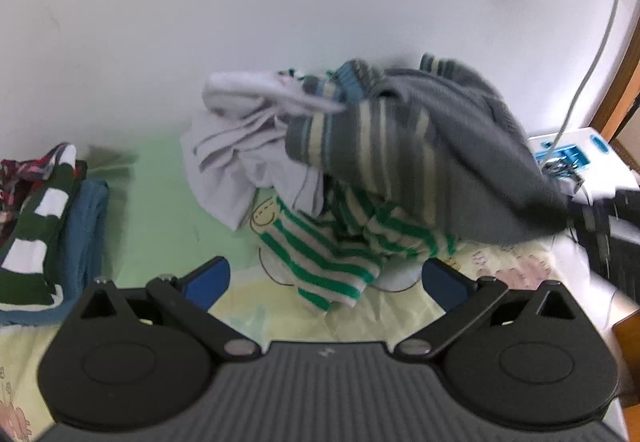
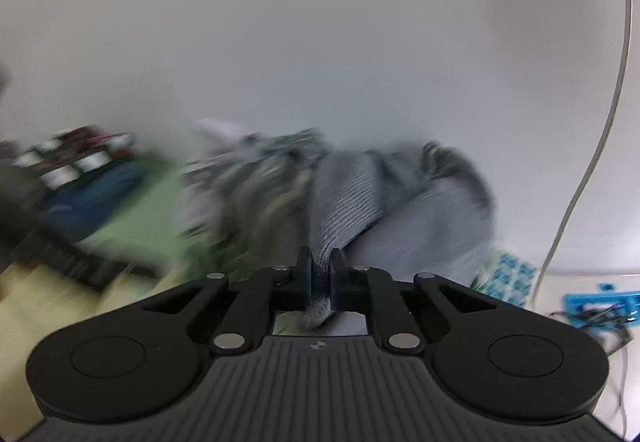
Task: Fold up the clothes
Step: 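Lift the grey sweater with the right gripper while the left gripper grasps its striped cuff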
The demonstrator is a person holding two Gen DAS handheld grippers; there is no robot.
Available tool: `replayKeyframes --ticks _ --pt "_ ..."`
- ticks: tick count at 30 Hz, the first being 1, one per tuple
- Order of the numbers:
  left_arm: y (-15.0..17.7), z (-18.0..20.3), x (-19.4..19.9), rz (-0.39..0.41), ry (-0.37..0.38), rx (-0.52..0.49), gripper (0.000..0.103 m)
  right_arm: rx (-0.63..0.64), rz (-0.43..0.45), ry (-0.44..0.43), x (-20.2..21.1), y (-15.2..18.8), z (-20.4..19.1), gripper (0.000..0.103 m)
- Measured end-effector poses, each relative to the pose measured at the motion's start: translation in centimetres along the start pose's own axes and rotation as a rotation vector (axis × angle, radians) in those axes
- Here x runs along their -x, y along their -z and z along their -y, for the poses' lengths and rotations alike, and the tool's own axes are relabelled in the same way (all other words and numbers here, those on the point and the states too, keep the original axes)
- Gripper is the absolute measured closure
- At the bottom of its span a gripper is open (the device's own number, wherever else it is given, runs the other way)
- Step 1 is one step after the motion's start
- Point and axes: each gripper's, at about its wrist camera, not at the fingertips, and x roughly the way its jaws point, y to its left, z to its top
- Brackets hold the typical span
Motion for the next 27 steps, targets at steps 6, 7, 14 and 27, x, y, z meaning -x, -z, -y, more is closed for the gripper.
replayKeyframes --ticks 6,7,14,27 --pt "0.5 2.7 1.0 0.025 -0.047 -0.114 0.001 0.031 0.089 0.091 1.8 0.6 0.7 0.089" --pt "0.6 2.9 1.0 0.026 -0.052 -0.119 0.001 0.027 0.092 0.093 1.1 0.2 0.9 0.083" --pt "0.4 3.2 1.0 0.009 -0.065 -0.091 0.001 0.031 0.056 0.182 -5.6 -0.8 0.8 0.076" --pt "0.3 3.9 1.5 -0.051 0.03 -0.041 0.001 0.132 0.037 -0.051 3.2 3.5 -2.7 0.095"
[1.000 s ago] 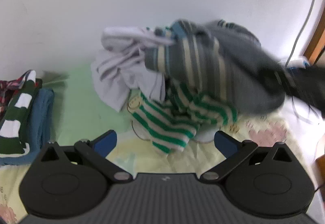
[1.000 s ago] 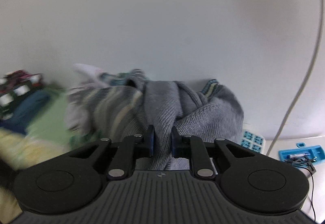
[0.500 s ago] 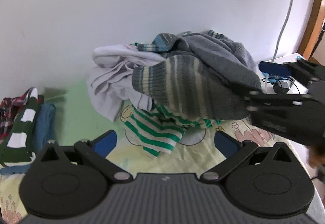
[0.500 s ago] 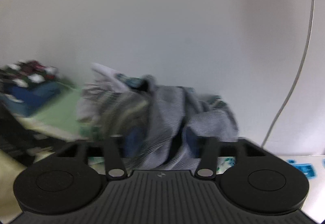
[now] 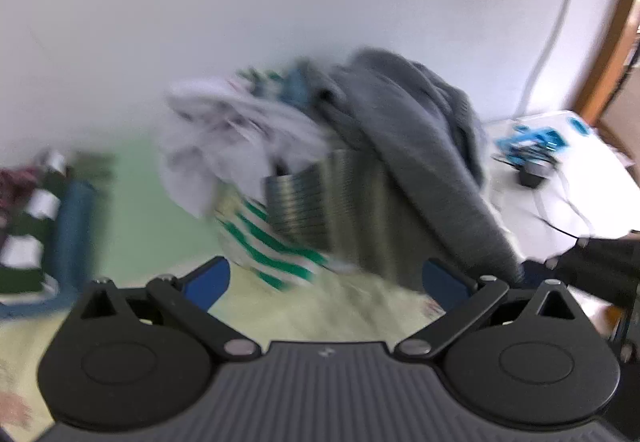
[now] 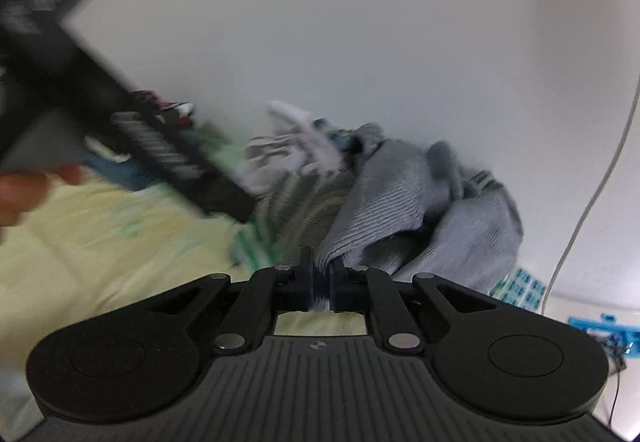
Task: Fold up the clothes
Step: 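Lift the grey sweater with the right gripper while the left gripper grasps its striped cuff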
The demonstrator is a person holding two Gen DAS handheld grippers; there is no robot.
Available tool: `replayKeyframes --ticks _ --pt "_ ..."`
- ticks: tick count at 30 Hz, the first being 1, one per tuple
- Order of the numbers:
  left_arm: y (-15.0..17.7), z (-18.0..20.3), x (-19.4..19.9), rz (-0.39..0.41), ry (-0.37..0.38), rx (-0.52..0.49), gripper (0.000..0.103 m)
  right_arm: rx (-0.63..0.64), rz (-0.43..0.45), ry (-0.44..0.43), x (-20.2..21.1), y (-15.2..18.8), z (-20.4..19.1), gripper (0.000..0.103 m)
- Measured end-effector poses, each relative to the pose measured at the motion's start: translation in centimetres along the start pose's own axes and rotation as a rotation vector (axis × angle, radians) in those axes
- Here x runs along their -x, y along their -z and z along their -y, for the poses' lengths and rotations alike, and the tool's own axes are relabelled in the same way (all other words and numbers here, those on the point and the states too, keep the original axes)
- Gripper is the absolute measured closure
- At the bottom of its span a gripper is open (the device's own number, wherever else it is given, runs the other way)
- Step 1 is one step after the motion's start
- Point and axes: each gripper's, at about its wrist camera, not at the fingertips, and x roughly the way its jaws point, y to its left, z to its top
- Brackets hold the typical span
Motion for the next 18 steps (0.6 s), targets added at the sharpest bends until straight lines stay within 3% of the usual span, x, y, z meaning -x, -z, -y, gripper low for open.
replayKeyframes --ticks 3,12,18 --pt "0.6 0.8 -1.2 -0.037 0.005 -0.008 0.001 0.006 -0.014 0.015 0.8 0.9 -0.4 0.096" --pt "0.0 4.9 -4.1 -0.028 0.007 -0.097 0.001 -0.037 -0.049 -0.014 2.7 2.7 -1.9 0.096" --pt "-0.5 5.1 -8.2 -0.083 0.04 -0.041 0.001 -0.056 -0.086 -0.022 4.4 4.9 -2.5 0.096"
